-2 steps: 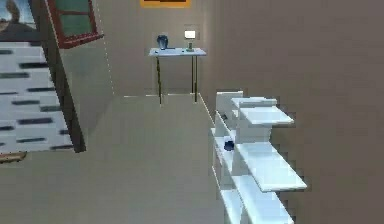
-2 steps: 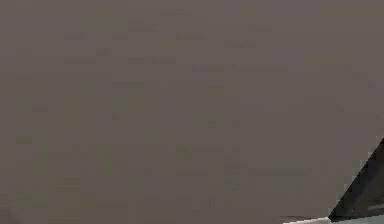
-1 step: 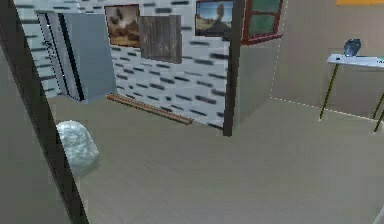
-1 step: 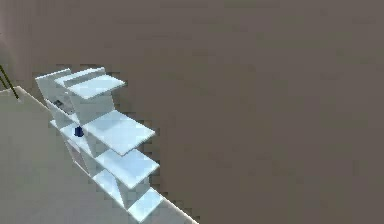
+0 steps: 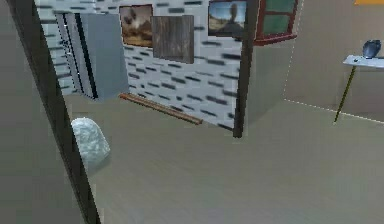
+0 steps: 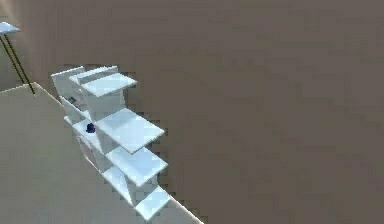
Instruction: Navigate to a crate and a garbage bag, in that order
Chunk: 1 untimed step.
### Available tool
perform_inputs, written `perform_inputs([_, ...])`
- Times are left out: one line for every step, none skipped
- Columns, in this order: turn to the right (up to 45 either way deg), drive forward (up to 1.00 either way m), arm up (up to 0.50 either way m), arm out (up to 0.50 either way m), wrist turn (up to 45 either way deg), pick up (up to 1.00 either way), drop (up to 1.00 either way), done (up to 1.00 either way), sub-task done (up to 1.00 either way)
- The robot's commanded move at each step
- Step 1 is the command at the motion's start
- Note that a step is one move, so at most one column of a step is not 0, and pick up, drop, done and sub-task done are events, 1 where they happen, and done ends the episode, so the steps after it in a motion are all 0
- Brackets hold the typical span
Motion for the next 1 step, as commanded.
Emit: perform_inputs([0.0,1.00,0.00,0.00,0.0,0.00,0.00,0.00,0.00])
